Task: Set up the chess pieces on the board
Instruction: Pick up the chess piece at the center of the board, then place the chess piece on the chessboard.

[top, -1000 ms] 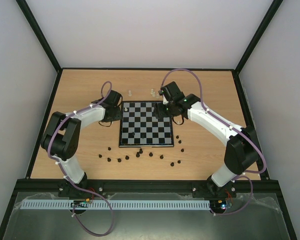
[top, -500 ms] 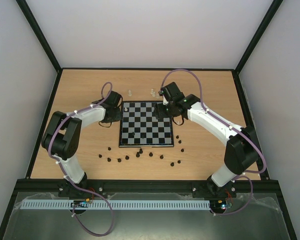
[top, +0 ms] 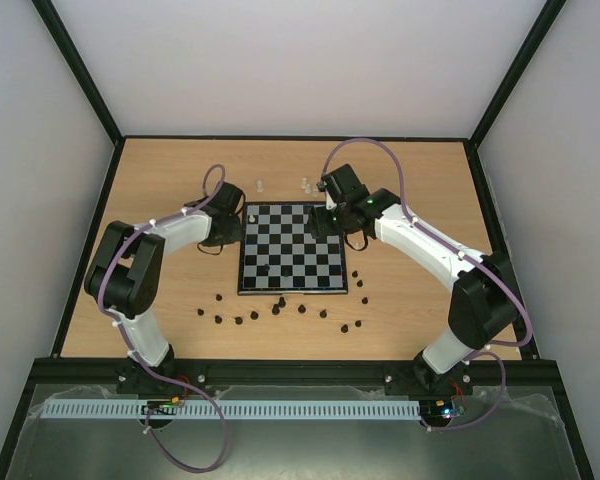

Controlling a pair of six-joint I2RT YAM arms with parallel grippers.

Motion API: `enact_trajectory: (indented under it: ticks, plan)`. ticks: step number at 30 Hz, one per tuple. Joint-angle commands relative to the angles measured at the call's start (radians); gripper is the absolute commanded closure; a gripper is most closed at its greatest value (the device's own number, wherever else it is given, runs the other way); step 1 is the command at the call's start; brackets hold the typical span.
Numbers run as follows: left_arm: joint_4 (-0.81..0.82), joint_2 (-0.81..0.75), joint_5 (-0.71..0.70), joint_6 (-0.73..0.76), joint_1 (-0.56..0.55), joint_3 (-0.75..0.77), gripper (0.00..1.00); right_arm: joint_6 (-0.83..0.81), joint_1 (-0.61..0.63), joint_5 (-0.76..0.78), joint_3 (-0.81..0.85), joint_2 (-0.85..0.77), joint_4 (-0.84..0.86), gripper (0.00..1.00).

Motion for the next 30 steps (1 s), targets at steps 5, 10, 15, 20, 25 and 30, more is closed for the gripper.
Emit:
enact_trajectory:
  ticks: [5,10,15,20,25,30]
  plan:
    - [-0.092,-0.015,0.005,0.023,0.003,0.095,0.96,0.003,0.005,0.001,-0.011,-0.003,-0.009,0.33]
    - [-0.164,-0.025,0.033,0.036,-0.034,0.197,0.96,0.004,0.005,0.025,-0.009,-0.03,-0.017,0.33]
    - [-0.232,0.024,0.04,0.041,-0.112,0.326,0.95,0.01,0.003,0.072,-0.009,-0.077,-0.022,0.33]
    - [-0.258,0.087,0.05,0.044,-0.164,0.414,0.94,0.015,0.001,0.098,-0.011,-0.105,-0.025,0.33]
    - [-0.271,0.167,0.045,0.04,-0.186,0.477,0.94,0.014,0.0,0.102,-0.016,-0.114,-0.023,0.33]
    - [-0.275,0.23,0.03,0.044,-0.178,0.517,0.93,0.014,0.0,0.094,-0.018,-0.106,-0.019,0.33]
